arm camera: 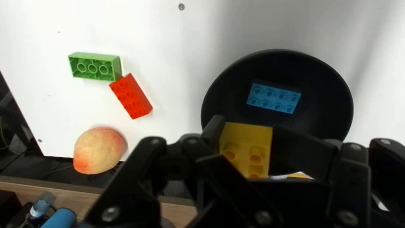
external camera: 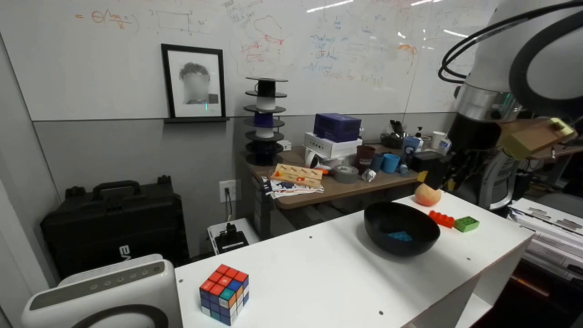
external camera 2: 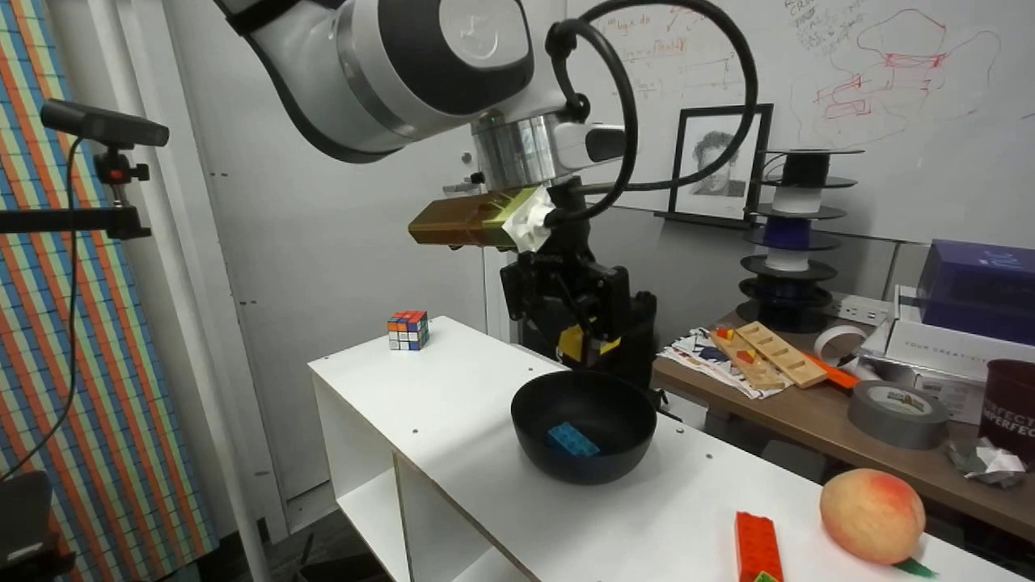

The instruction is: Pick the blocks on the counter and put them in the bowl

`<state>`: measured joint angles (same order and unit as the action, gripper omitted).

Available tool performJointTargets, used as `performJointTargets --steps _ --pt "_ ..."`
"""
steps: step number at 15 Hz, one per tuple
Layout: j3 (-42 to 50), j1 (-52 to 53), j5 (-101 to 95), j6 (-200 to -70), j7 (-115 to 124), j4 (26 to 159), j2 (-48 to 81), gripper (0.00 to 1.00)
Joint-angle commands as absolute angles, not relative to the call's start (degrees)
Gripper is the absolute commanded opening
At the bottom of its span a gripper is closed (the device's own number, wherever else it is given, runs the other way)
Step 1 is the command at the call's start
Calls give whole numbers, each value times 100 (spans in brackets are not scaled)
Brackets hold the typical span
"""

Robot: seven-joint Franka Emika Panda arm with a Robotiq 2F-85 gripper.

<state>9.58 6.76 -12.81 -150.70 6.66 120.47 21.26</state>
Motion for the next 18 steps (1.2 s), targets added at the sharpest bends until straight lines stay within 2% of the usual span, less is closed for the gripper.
performJointTargets --steps 1,3,4,6,9,14,18 --pt "389 222 -564 -15540 454 11810 2304 24" --pt "194 113 -299 -15976 353 11761 2391 25" --pt "87 91 -216 -16145 276 11753 2415 67" --pt "-45 48 -147 -16379 158 11705 2486 73" --pt "-261 -40 5 -16477 -3 11711 2478 97" --pt "103 89 -208 -16513 298 12096 1875 100" --pt "268 -122 -119 -15536 197 12625 827 100"
